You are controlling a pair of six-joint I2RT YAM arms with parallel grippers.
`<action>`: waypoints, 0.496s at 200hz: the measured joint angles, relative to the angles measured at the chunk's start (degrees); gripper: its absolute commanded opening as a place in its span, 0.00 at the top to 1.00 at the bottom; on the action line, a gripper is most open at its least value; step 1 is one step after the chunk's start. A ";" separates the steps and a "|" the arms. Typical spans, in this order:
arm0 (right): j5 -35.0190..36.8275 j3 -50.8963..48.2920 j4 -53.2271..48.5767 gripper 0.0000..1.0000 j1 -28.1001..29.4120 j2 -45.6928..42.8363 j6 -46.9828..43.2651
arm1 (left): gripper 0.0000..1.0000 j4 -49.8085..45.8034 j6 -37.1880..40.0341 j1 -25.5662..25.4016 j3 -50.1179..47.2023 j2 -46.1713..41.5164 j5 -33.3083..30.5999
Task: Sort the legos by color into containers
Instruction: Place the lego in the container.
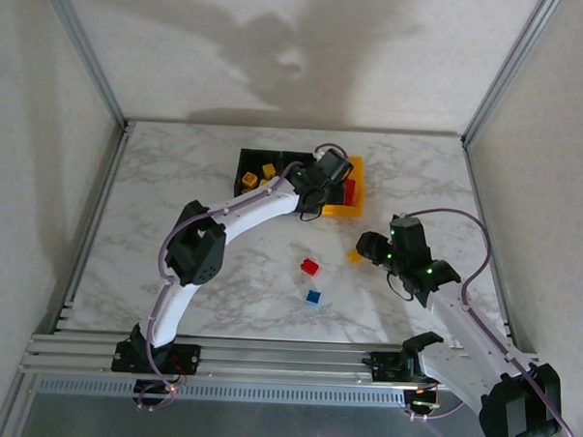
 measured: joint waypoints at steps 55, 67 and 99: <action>0.02 -0.48 -1.27 0.42 -0.04 -2.36 1.05 | 0.66 -4.46 2.12 -0.02 13.33 9.31 -0.96; 0.04 -0.48 -1.40 0.42 -0.04 -2.58 1.05 | 0.66 -5.29 2.80 -0.02 14.69 10.80 -1.64; 0.07 -0.48 -2.16 0.42 -0.04 -2.73 1.53 | 0.53 -6.80 3.89 -0.02 15.19 12.74 -3.04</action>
